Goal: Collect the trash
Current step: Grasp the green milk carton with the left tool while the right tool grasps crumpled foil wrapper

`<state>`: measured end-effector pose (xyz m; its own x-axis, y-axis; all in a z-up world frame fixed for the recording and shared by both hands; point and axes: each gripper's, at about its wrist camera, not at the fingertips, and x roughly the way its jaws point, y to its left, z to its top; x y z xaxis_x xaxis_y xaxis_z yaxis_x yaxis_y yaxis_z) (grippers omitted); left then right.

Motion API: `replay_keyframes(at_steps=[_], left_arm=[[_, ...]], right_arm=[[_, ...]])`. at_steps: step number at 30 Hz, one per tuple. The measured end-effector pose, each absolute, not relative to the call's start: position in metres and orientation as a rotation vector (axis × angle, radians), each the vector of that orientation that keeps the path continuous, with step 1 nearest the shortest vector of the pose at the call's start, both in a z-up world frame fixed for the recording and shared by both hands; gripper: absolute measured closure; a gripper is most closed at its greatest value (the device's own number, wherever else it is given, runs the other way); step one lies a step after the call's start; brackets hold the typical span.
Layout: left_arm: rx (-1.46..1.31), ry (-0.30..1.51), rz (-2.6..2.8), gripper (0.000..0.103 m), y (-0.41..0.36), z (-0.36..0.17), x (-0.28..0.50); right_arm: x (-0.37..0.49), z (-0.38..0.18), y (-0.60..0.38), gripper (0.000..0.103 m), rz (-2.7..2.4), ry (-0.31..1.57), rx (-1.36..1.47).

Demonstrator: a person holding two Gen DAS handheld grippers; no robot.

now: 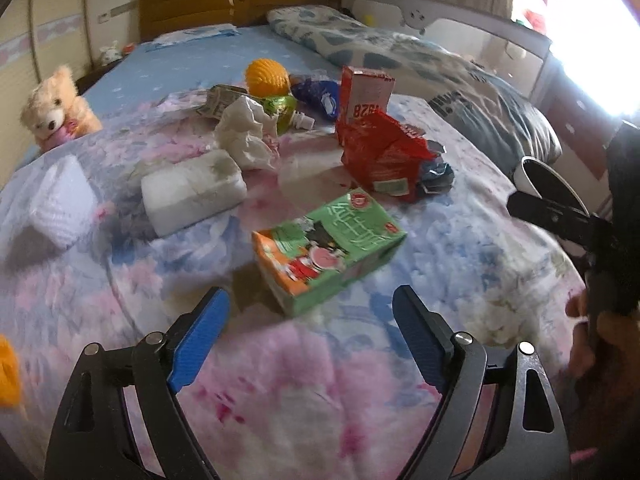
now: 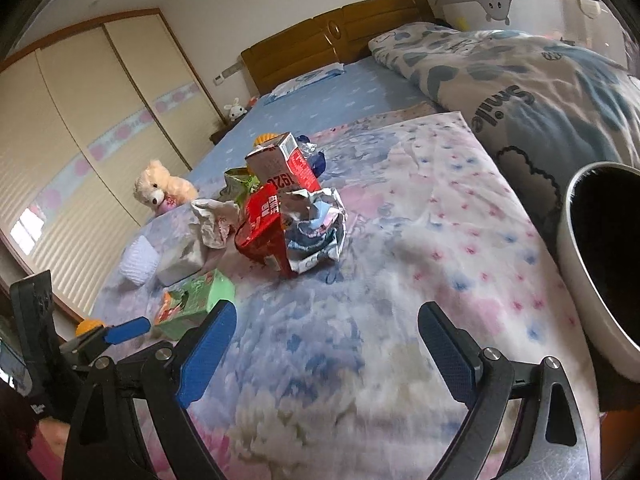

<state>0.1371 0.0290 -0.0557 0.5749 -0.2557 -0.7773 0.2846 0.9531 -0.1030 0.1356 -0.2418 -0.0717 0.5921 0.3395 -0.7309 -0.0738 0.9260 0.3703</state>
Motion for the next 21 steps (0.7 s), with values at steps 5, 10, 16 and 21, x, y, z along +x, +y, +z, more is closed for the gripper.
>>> replay_keyframes(at_steps=[5, 10, 16, 21], left_arm=[[0.054, 0.974, -0.388, 0.014, 0.036, -0.065, 0.163], [0.042, 1.010, -0.431, 0.014, 0.039, -0.072, 0.183], [0.064, 0.964, -0.468, 0.023, 0.025, -0.069, 0.181], [0.083, 0.951, -0.425, 0.044, 0.012, -0.068, 0.172]], right_arm=[[0.161, -0.081, -0.237, 0.014, 0.255, 0.928, 0.330], [0.189, -0.094, -0.227, 0.026, 0.261, 0.976, 0.317], [0.209, -0.104, -0.221, 0.061, 0.289, 1.005, 0.339], [0.205, -0.101, -0.223, 0.077, 0.280, 1.002, 0.317]])
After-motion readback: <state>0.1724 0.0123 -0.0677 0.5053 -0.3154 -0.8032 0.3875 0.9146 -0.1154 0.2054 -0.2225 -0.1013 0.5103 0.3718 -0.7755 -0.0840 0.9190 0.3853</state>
